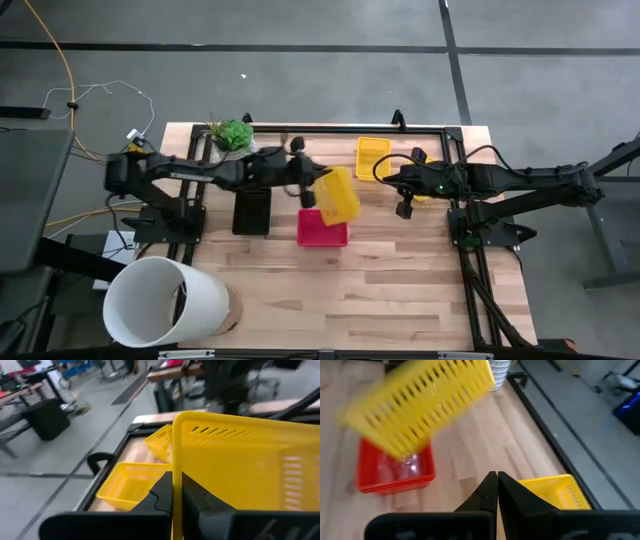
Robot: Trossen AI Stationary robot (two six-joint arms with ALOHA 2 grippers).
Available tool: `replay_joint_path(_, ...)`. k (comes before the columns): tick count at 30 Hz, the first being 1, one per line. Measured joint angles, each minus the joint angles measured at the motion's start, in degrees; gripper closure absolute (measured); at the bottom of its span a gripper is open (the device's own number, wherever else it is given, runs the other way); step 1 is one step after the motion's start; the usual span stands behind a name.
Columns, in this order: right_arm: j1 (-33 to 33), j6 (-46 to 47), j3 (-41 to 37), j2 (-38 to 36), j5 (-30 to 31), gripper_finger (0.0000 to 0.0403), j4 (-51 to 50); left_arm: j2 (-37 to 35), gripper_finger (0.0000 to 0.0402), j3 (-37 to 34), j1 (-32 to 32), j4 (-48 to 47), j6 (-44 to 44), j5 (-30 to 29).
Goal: Stack baskets by color
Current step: Stack the bottom yellow bin into the top left yellow bin
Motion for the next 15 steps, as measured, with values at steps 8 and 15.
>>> replay_joint_path(8, -0.04, -1.13, 0.0, 0.0, 1.54, 0.0403, 1.89, 17.53, 0.0401, 22.08, 5.73, -10.68, 7.06, -3.16)
replay_joint_path(15, -0.15, 0.35, 0.0, 0.02, 6.68, 0.0403, 2.13, 32.72, 0.0401, 41.84, 9.15, -18.46, 16.21, -7.33)
